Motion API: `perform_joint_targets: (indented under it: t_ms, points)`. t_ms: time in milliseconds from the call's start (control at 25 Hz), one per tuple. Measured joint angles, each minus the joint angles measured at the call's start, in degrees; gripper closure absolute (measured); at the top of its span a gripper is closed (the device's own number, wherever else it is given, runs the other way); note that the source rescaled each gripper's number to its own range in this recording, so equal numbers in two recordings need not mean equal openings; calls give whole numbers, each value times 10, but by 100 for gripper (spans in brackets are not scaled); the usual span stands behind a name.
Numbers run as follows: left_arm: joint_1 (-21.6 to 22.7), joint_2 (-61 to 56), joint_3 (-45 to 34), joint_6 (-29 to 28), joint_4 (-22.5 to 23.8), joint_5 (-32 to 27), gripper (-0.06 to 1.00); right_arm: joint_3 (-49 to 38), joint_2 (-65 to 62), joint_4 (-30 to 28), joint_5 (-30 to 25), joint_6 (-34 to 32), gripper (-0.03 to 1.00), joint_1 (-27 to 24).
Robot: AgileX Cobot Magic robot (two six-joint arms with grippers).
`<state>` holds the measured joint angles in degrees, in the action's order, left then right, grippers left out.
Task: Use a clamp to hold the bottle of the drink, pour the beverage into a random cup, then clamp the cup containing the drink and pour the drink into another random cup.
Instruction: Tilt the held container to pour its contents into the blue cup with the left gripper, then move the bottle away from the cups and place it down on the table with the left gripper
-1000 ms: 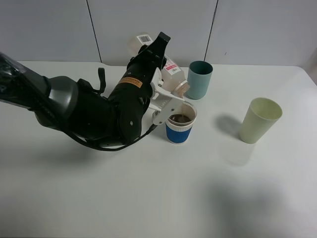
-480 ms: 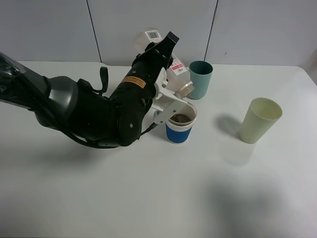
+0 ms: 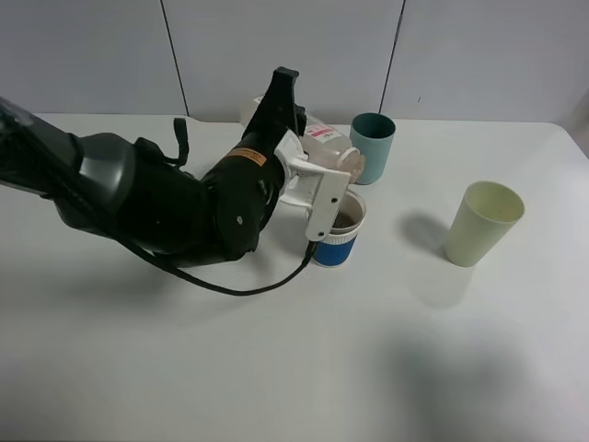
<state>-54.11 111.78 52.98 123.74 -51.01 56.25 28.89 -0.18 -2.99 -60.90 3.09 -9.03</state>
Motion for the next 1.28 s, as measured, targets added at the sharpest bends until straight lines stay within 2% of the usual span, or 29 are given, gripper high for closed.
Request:
perform_joint_targets:
  t_ms: [280, 440, 520, 680, 720, 840, 920, 1000, 1120, 1200, 1280]
  points:
    - [18, -63, 0, -218, -1, -122, 91, 0, 0, 0, 0, 0, 14, 0]
    - [49, -95, -1, -344, 27, -211, 91, 0, 0, 0, 0, 0, 14, 0]
    - [66, -111, -7, -416, 68, -241, 91, 0, 0, 0, 0, 0, 14, 0]
    - [106, -146, -43, -588, 198, -262, 91, 0, 0, 0, 0, 0, 14, 0]
    - [106, -146, -43, -588, 198, -262, 91, 0, 0, 0, 0, 0, 14, 0]
    - [142, -173, -74, -751, 302, -265, 91, 0, 0, 0, 0, 0, 14, 0]
    - [169, -190, -94, -840, 364, -266, 91, 0, 0, 0, 0, 0, 14, 0]
    - [195, -208, -114, -918, 404, -265, 91, 0, 0, 0, 0, 0, 14, 0]
    - [239, -232, -143, -1006, 450, -263, 91, 0, 0, 0, 0, 0, 14, 0]
    - [267, -243, -165, -1058, 481, -253, 91, 0, 0, 0, 0, 0, 14, 0]
    - [292, -250, -192, -1133, 518, -234, 91, 0, 0, 0, 0, 0, 14, 0]
